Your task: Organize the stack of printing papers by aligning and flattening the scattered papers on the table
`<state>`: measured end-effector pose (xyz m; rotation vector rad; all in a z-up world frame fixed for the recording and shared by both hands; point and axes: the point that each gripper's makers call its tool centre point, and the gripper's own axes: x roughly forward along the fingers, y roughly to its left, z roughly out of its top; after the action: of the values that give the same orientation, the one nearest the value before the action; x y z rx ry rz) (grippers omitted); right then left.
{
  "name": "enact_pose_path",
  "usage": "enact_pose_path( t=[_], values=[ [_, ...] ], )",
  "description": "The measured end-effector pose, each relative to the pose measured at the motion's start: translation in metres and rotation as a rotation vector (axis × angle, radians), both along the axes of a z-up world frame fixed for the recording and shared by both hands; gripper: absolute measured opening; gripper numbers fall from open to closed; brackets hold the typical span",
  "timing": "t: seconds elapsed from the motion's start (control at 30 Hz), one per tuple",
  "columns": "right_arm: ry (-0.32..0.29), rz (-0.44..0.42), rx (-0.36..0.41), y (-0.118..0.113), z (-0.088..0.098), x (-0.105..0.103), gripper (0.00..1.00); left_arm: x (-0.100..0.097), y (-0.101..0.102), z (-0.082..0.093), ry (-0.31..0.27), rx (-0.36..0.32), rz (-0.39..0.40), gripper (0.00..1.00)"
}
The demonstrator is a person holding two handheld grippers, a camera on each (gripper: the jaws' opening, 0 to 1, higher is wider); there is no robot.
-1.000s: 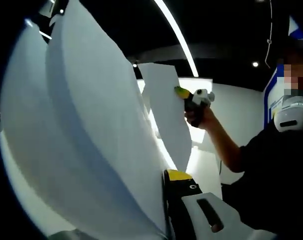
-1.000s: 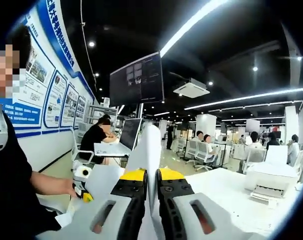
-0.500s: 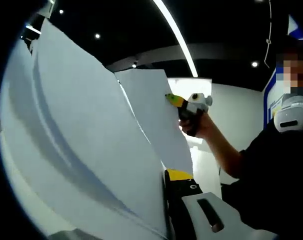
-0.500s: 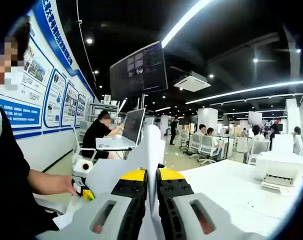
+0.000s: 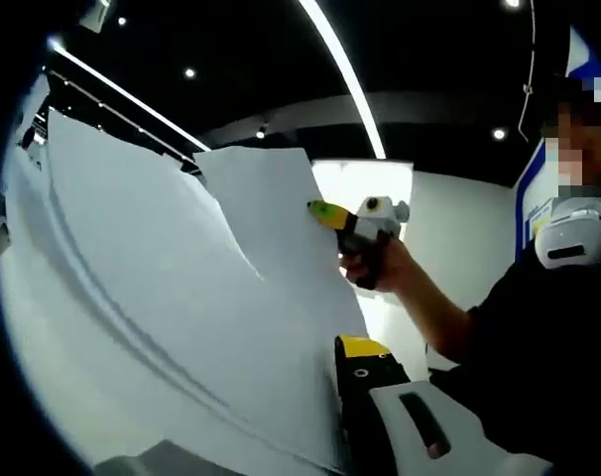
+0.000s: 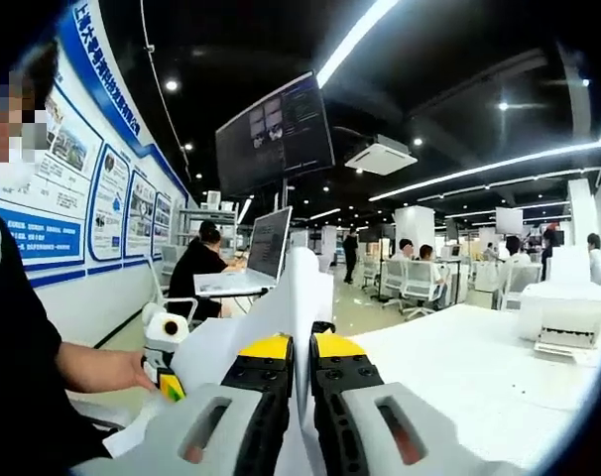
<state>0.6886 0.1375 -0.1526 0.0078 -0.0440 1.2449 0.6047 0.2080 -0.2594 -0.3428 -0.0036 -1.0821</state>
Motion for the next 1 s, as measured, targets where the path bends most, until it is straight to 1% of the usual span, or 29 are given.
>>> enact_pose_path(
  t=[0.17,0.33,0.43,0.53,0.63,0.7,0.73,0.77,1.0],
  values=[
    [0.023,0.02,0.003,0.012,-0.01,-0.007,0.03,0.001,0.001,0.001,-0.003,-0.004,0.004,0.15],
    [0.062,0.033,0.005,0.025,-0.025,-0.016,0.02,0.001,0.002,0.001,0.0,-0.008,0.004,0.15],
    [0.089,0.033,0.01,0.029,-0.032,-0.018,0.02,0.0,0.0,0.001,0.0,-0.009,0.004,0.16],
    [0.1,0.032,0.02,0.034,-0.037,-0.023,0.01,0.0,0.001,0.002,0.001,-0.012,0.005,0.16],
    [0.1,0.021,0.037,0.038,-0.04,-0.025,0.01,0.0,0.001,0.002,0.002,-0.012,0.005,0.16],
    [0.123,0.014,0.055,0.041,-0.042,-0.026,0.01,0.0,0.001,0.002,0.002,-0.013,0.007,0.16],
    [0.144,0.005,0.071,0.043,-0.042,-0.026,0.01,0.0,0.002,0.002,0.002,-0.014,0.008,0.16],
    [0.15,-0.002,0.078,0.044,-0.043,-0.025,0.01,0.001,0.002,0.002,0.003,-0.016,0.009,0.17],
    [0.16,0.011,0.076,0.054,-0.048,-0.034,0.01,0.0,0.001,0.002,0.004,-0.016,0.012,0.17]
  ],
)
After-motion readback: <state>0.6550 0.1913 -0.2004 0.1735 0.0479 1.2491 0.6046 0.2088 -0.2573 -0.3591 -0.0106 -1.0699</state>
